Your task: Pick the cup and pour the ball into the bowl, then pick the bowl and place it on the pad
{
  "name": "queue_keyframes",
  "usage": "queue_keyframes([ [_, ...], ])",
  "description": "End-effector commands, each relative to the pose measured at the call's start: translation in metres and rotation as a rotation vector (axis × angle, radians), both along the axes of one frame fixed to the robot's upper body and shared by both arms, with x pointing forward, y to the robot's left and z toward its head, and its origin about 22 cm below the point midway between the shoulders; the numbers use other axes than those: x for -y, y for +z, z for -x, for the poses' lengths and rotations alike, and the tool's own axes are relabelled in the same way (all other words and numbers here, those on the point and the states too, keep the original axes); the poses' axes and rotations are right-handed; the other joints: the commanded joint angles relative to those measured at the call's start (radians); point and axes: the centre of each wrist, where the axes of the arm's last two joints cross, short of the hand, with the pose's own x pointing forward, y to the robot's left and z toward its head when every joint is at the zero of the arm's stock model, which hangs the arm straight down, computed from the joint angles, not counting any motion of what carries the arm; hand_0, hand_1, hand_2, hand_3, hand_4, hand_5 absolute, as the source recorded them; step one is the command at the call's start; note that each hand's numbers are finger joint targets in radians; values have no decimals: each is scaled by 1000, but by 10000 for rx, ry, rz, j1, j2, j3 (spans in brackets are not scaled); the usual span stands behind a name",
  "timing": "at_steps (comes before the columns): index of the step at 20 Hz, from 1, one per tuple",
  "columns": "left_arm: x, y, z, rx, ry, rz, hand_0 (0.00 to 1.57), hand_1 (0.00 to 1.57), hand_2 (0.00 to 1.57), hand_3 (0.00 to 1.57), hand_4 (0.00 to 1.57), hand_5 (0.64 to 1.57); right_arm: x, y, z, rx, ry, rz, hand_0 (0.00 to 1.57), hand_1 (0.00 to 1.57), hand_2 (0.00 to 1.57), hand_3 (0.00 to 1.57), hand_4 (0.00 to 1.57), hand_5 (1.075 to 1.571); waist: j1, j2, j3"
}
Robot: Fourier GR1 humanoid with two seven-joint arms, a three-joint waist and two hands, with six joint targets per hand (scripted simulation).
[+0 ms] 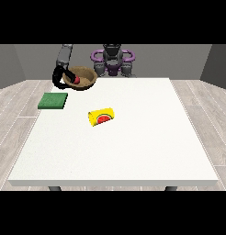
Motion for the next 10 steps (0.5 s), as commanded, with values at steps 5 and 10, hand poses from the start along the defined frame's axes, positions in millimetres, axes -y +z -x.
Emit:
queue_keyframes([
  [5, 14, 35, -1, 985, 1, -228, 0, 0, 0, 0, 0, 1537, 33, 42, -31, 809, -234, 573, 1571, 1571, 1571, 1571, 1295, 1514, 255, 846, 29],
  [10, 29, 40, -5, 1198, -319, -439, 0, 0, 0, 0, 0, 1535, 106, 53, -28, 1357, -531, 198, 1571, 1571, 1571, 1571, 1297, 1534, 464, 1211, 37],
])
